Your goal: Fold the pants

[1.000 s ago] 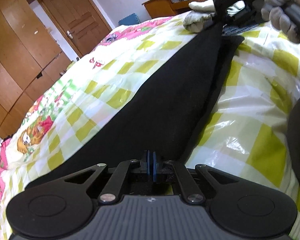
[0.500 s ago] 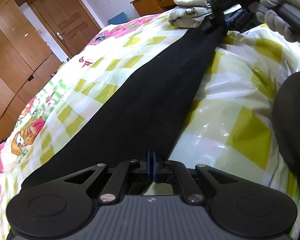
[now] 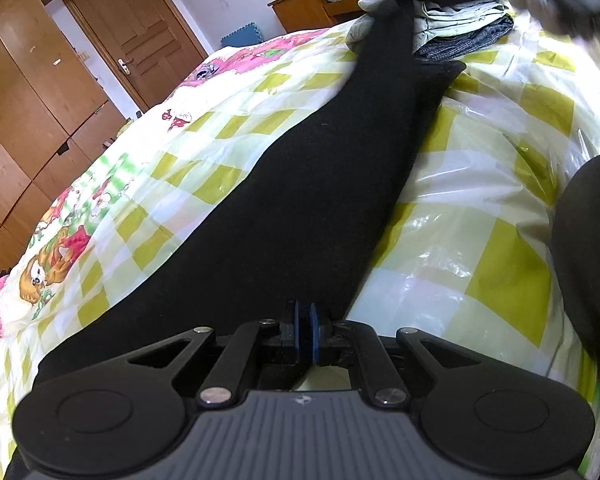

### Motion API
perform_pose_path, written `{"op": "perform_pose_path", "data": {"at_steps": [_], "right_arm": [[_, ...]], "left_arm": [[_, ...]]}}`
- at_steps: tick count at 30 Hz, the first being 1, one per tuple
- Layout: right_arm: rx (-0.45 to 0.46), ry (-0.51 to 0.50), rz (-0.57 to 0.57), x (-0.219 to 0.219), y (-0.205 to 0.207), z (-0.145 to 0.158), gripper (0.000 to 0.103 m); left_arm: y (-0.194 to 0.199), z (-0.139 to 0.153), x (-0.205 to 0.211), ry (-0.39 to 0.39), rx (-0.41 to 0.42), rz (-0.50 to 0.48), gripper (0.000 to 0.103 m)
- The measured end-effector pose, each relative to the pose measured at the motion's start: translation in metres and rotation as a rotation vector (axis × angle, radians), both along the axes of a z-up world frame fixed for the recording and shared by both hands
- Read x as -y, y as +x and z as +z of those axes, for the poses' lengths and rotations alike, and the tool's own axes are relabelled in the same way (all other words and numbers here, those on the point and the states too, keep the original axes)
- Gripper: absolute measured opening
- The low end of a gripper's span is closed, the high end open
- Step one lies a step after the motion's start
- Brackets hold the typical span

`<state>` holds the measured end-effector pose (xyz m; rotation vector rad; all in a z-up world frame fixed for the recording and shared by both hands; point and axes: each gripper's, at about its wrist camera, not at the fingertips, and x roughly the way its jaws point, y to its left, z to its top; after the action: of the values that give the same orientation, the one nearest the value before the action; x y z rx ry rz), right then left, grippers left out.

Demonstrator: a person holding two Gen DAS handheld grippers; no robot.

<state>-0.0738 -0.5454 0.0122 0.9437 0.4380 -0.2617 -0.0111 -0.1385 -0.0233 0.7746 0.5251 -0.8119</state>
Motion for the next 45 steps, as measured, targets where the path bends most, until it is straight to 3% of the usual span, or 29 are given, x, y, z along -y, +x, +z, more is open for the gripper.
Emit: {"op": "perform_pose_path", "data": {"at_steps": [1,3,7,9,11,15,18,20,22,23,24,26,27,31,33,35,38,39,42,45], "right_arm": [[-0.057,0.000,-0.028,0.005,-0.003,-0.013,0.007],[-0.111,0.044,-0.060,0.012,-0.009,-0.032,0.018],[-0.090,0.026,-0.098,0.011,-0.025,-0.027,0.031],[-0.063,0.038,-0.097,0.007,-0.036,-0.021,0.050],[-0.055,0.075,-0.065,-0.004,-0.042,-0.022,0.059],[-0.075,0.097,-0.037,-0.020,-0.024,-0.037,0.064],[0.007,0.208,-0.031,-0.019,-0.008,-0.039,0.066],[0.034,0.222,-0.020,-0.021,0.002,-0.042,0.068],[-0.002,0.222,-0.037,-0.020,0.016,-0.054,0.063],[-0.014,0.237,-0.055,-0.020,0.022,-0.057,0.043],[-0.014,0.261,-0.056,-0.019,0.026,-0.059,0.010],[0.071,0.366,-0.058,-0.015,0.024,-0.055,0.009],[0.109,0.360,-0.047,-0.017,0.020,-0.045,0.009],[0.248,0.237,0.042,-0.036,0.003,0.021,0.009],[0.291,0.169,0.053,-0.044,-0.001,0.039,0.009],[0.208,0.155,0.040,-0.037,0.007,0.027,0.009],[-0.005,0.275,-0.010,-0.015,0.029,-0.019,0.009],[0.003,0.264,-0.008,-0.016,0.033,-0.016,0.009],[0.155,0.252,0.059,-0.027,0.054,0.029,0.009],[0.306,0.165,0.168,-0.050,0.077,0.102,0.009]], "left_arm": [[0.000,0.000,0.000,0.000,0.000,0.000,0.023],[0.000,0.000,-0.001,-0.001,-0.001,0.001,0.023],[0.000,0.001,-0.001,0.013,0.008,-0.004,0.024],[-0.001,0.003,-0.004,0.014,0.013,-0.005,0.024],[-0.002,0.006,-0.009,0.012,0.016,-0.001,0.024],[0.002,0.006,-0.017,0.007,0.010,0.028,0.024],[0.004,0.008,-0.019,-0.004,0.010,0.051,0.024],[0.004,0.010,-0.022,-0.017,0.010,0.058,0.024],[0.007,0.008,-0.024,-0.021,0.003,0.067,0.024],[0.009,0.007,-0.025,-0.021,0.001,0.075,0.024],[0.010,0.006,-0.025,-0.020,0.004,0.085,0.024],[0.012,0.009,-0.027,-0.022,0.005,0.099,0.024],[0.012,0.011,-0.029,-0.024,0.010,0.103,0.024],[0.010,0.025,-0.042,-0.035,0.068,0.129,0.024],[0.008,0.026,-0.046,-0.046,0.064,0.135,0.027],[0.007,0.016,-0.047,-0.039,0.016,0.136,0.029],[0.004,0.000,-0.045,-0.017,-0.001,0.132,0.029],[0.004,-0.001,-0.045,-0.015,0.007,0.129,0.029],[0.010,0.010,-0.044,-0.039,0.001,0.128,0.030],[0.015,0.024,-0.045,-0.048,0.061,0.126,0.030]]}}
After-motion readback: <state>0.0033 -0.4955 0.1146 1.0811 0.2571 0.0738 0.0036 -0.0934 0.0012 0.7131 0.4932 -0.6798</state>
